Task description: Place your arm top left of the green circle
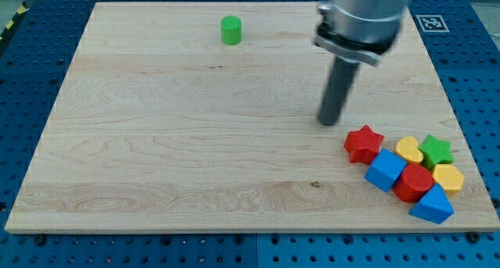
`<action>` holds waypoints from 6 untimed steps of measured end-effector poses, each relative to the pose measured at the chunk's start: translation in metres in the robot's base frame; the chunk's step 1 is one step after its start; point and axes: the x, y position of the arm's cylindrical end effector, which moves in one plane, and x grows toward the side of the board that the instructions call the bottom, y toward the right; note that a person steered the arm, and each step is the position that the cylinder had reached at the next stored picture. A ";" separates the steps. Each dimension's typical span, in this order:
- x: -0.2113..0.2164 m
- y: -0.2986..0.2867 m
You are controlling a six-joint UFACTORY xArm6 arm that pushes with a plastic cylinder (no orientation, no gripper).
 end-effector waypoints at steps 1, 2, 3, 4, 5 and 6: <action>-0.045 -0.089; -0.096 -0.171; -0.162 -0.214; -0.215 -0.185; -0.214 -0.122; -0.203 -0.087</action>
